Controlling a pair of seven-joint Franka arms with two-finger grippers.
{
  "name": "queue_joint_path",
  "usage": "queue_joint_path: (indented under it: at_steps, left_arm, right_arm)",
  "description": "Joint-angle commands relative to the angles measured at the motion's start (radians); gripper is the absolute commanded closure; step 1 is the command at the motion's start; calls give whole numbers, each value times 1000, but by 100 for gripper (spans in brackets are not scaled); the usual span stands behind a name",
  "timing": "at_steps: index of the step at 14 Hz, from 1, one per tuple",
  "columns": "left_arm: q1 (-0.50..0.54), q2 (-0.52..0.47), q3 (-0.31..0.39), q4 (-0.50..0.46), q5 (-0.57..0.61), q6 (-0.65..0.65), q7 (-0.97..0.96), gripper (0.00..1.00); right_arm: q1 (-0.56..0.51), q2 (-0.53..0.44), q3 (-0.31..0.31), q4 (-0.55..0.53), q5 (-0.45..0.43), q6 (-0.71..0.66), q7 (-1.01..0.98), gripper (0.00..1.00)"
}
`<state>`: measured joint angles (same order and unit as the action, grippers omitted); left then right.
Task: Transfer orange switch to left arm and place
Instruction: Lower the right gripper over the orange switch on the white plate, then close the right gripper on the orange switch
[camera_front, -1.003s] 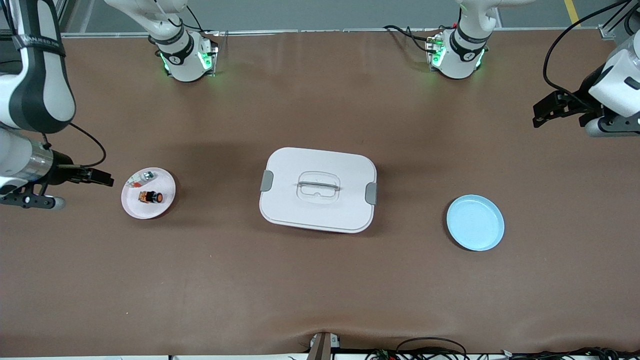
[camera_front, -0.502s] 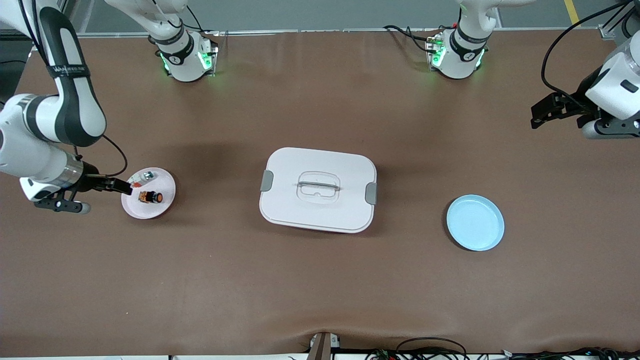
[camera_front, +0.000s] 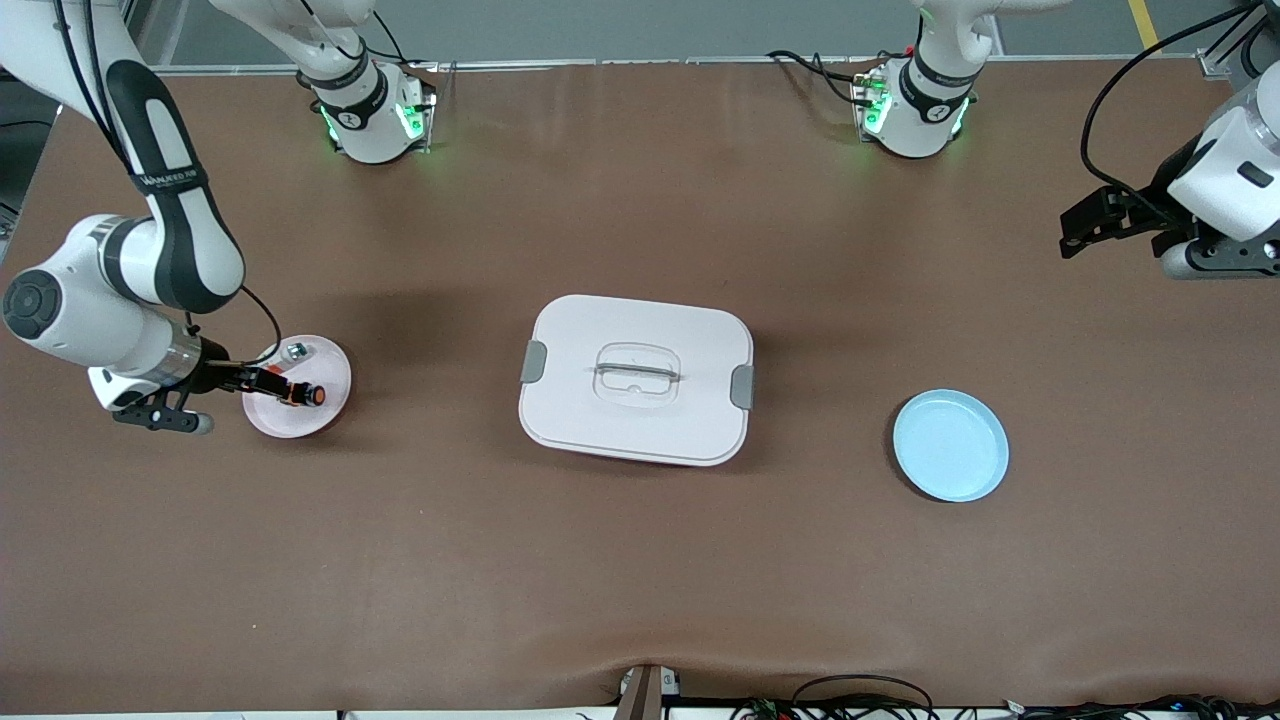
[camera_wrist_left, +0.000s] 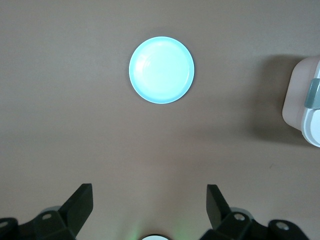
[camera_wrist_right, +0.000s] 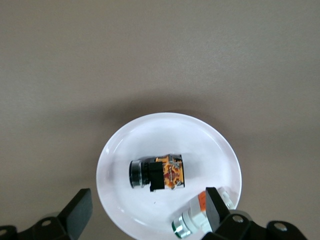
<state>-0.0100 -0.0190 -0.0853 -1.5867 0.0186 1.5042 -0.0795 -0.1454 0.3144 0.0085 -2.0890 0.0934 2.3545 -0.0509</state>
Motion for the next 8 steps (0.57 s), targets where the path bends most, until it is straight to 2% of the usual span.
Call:
queue_joint_path:
  at_steps: [1, 8]
  left_arm:
    - [-4, 7, 1, 10, -5, -7, 18, 0]
    - [-4, 11, 1, 10, -5, -6, 18, 0]
  right_arm:
    - [-19, 29, 13, -23, 12, 60, -30, 0]
    - [-16, 104, 18, -23, 29, 88, -43, 0]
